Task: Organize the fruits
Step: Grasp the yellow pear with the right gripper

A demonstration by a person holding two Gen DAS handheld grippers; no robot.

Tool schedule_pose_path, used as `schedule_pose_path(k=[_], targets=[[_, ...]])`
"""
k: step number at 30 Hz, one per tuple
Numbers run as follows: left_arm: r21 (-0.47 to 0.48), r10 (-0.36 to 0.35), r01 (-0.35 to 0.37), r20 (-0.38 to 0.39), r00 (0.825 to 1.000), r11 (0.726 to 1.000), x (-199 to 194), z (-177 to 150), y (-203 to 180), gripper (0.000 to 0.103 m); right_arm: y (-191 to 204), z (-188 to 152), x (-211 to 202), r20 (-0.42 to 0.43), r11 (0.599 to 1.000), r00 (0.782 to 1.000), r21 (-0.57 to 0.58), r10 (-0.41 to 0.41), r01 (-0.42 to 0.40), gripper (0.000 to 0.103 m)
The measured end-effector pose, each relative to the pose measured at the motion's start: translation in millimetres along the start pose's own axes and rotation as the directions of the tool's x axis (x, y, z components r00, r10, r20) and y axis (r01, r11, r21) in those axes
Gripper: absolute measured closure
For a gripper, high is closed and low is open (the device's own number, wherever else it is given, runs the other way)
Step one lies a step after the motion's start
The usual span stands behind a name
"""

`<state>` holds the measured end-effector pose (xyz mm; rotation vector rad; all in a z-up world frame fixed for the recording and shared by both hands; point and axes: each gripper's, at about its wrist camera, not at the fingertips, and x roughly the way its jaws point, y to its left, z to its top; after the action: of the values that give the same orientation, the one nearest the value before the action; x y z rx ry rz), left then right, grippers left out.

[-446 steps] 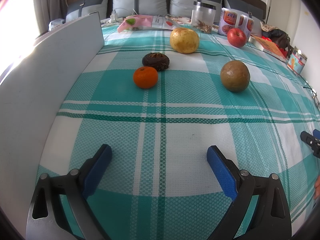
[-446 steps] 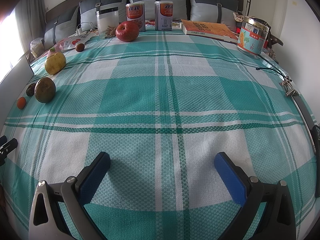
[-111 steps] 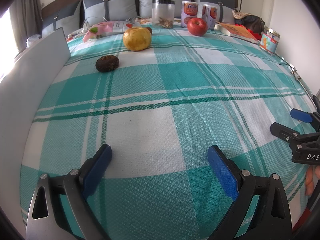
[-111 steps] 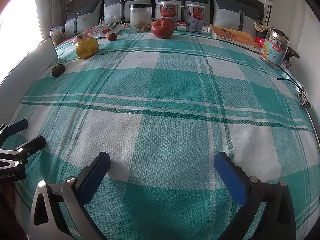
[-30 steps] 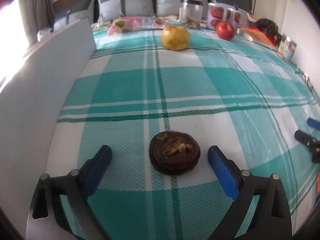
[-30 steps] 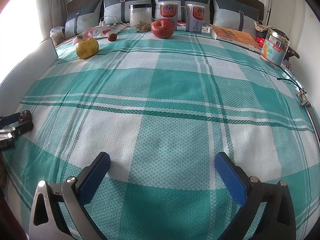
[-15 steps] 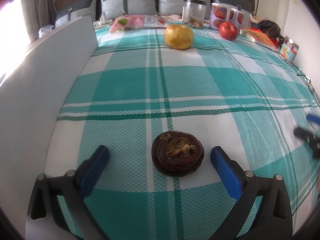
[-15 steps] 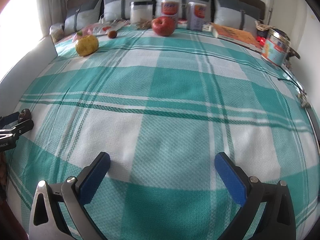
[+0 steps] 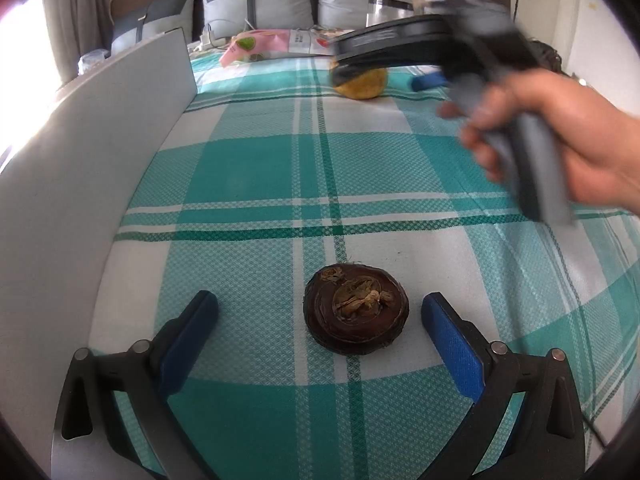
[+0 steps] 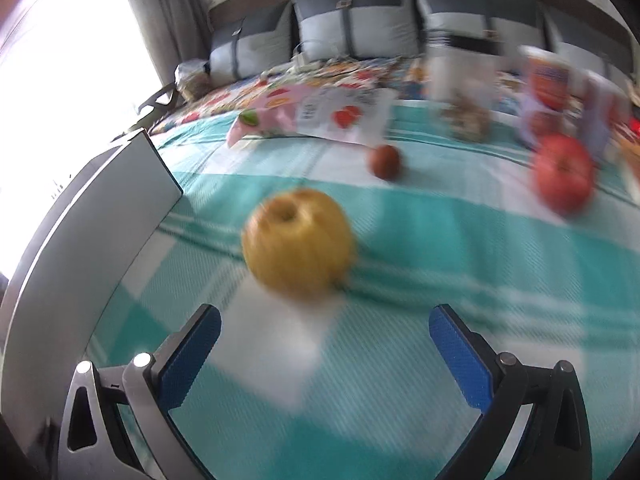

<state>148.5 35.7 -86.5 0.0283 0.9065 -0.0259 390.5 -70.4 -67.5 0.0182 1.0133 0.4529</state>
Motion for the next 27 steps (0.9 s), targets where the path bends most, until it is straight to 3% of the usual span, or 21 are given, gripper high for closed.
schedule_pose_path(k=[3,5,11,17,23,25,27], targets=[[0.000,0.001,-0.001,0.000,1.000,1.000,0.1,0.0,-0.2,0.000,10.6,13.1,23.5,-0.026,0.998,0.998,-0.030,-0.051,0.051,0.002],[0.000,0.001,-0.001,0.000,1.000,1.000,-0.1,-0.5,-0.1,0.000,9.7,16.8,26.8,-0.030,0.997,0.996,-0.016,-0.080,0.079,0.037],[0.000,0.001,-0.001,0.000,1.000,1.000,-0.1,-0.4,0.0,0.000,-12.3,-2.0,0.2,-0.007,0.999,0.999,0.040,-0.036,0.036,0.037],[0.000,0.001,-0.001,0.000,1.000,1.000,-0.1,-0.3,0.0,0.000,-51.2,-71.3,-73.1,-0.008,0.998,1.000,0.061,-0.022,0.022,0.037],[0.000,0.001,-0.001,0.000,1.000,1.000,0.0,-0.3,0.1,0.000,-72.6,-178.6,-160.4,-0.009,0.985,0.989,0.084,-0.149,0.149,0.036],[-0.001,0.000,0.000,0.000,1.000,1.000,-0.1,-0.3,0.1,0.000,-71.7,-204.1,-169.0,-0.027,0.980,0.984,0.097,-0.174,0.176,0.036],[0.000,0.001,-0.001,0.000,1.000,1.000,0.1,-0.4,0.0,0.000,-64.7,-220.4,-177.4,0.028,0.975,0.977,0.079,-0.211,0.209,0.035]])
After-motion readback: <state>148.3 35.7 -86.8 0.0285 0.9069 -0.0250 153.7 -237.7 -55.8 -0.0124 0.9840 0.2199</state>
